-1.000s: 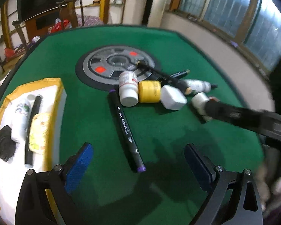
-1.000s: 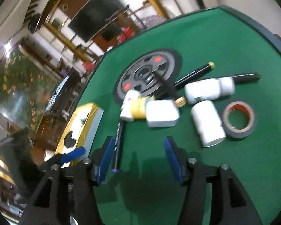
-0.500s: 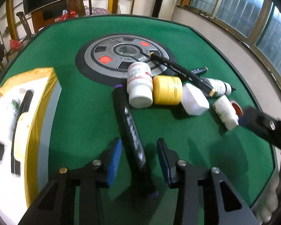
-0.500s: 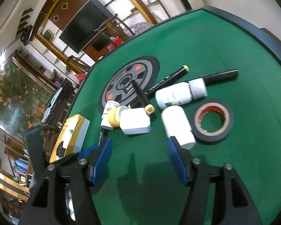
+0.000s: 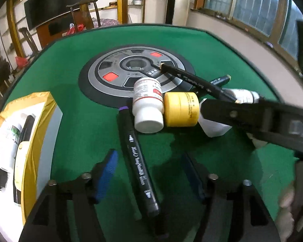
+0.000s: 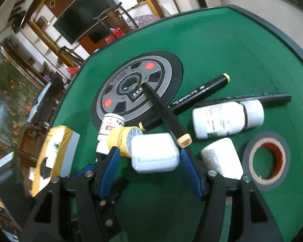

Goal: Organize rigid objects
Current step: 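Grasp the purple-capped marker with the left gripper while the right gripper grasps the white square block, then lift the marker and white block off the table with both grippers, then carry the marker and white block into the tray and open both grippers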

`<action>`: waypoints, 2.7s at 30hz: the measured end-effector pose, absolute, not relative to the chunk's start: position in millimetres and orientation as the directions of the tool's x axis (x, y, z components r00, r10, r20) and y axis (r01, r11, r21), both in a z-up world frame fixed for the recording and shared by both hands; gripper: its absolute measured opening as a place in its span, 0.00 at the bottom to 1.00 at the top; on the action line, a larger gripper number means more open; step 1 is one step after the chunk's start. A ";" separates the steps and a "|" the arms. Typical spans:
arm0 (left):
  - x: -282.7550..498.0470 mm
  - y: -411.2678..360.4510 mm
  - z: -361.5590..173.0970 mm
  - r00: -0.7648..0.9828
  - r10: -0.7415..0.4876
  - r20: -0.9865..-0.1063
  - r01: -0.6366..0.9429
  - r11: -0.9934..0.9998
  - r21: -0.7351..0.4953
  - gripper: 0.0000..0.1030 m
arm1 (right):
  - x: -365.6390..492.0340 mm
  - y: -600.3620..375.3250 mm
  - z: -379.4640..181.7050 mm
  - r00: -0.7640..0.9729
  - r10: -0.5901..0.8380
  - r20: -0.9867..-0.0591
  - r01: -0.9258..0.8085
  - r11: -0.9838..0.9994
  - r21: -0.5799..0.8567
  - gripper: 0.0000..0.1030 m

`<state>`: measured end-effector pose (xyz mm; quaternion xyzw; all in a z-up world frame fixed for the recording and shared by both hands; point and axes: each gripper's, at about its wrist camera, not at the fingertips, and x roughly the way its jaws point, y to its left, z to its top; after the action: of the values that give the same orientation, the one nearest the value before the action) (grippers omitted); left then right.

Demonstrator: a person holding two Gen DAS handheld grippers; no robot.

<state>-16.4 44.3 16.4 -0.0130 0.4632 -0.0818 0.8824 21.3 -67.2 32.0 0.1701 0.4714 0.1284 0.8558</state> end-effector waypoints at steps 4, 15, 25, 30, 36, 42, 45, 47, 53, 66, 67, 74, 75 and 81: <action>-19.0 65.8 19.0 0.528 -0.246 -0.813 0.102 0.969 -0.226 0.27 | 26.0 -61.7 30.4 0.533 0.314 -0.785 -0.049 0.938 0.342 0.59; -34.9 73.6 23.3 0.534 -0.277 -0.799 0.104 0.959 -0.262 0.41 | 8.9 -65.7 29.2 0.488 0.361 -0.795 -0.102 0.928 0.359 0.48; -4.7 24.6 11.9 0.571 -0.099 -0.815 0.177 0.984 0.005 0.47 | -23.4 -92.2 28.7 0.513 0.430 -0.743 -0.083 0.887 0.455 0.48; -11.0 43.8 20.3 0.545 -0.187 -0.817 0.179 0.978 -0.105 0.18 | -30.5 -94.8 31.1 0.537 0.444 -0.717 -0.096 0.877 0.471 0.48; -32.2 59.3 39.4 0.577 -0.262 -0.774 0.193 0.964 -0.182 0.17 | -35.6 -93.2 32.5 0.545 0.469 -0.694 -0.113 0.862 0.494 0.48; -56.2 77.1 63.6 0.614 -0.317 -0.723 0.215 0.948 -0.234 0.17 | -46.7 -84.6 46.7 0.560 0.483 -0.673 -0.147 0.858 0.493 0.48; -54.6 80.7 61.7 0.599 -0.304 -0.741 0.198 0.953 -0.230 0.18 | -47.6 -77.4 51.9 0.562 0.477 -0.676 -0.153 0.863 0.481 0.48; -49.4 76.6 52.3 0.579 -0.270 -0.769 0.170 0.963 -0.211 0.41 | -48.1 -74.3 52.4 0.564 0.471 -0.678 -0.148 0.866 0.478 0.48; -14.4 45.4 8.8 0.517 -0.108 -0.849 0.141 0.989 -0.040 0.69 | -54.6 -76.2 47.4 0.559 0.470 -0.683 -0.137 0.865 0.484 0.48; -51.3 60.5 44.0 0.573 -0.235 -0.785 0.214 0.968 -0.134 0.16 | -59.9 -100.6 37.5 0.576 0.495 -0.650 -0.108 0.835 0.540 0.48; -56.0 64.4 50.1 0.583 -0.248 -0.773 0.216 0.965 -0.147 0.16 | -60.4 -100.4 37.9 0.577 0.496 -0.649 -0.110 0.834 0.541 0.48; -88.2 104.3 97.6 0.650 -0.338 -0.680 0.222 0.941 -0.255 0.16 | -68.6 -84.6 59.9 0.592 0.515 -0.620 -0.167 0.831 0.531 0.48; -93.7 114.8 105.1 0.662 -0.336 -0.670 0.214 0.941 -0.261 0.16 | -69.5 -78.9 64.2 0.591 0.520 -0.617 -0.182 0.831 0.526 0.48; -113.2 186.9 123.2 0.712 -0.259 -0.653 0.112 0.960 -0.258 0.16 | -71.2 -28.9 89.9 0.554 0.573 -0.604 -0.289 0.813 0.506 0.48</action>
<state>-113.2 186.9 123.2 -0.1004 0.3662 -0.1007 0.9196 -71.2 -28.9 89.9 0.1771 0.4012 0.2495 0.8634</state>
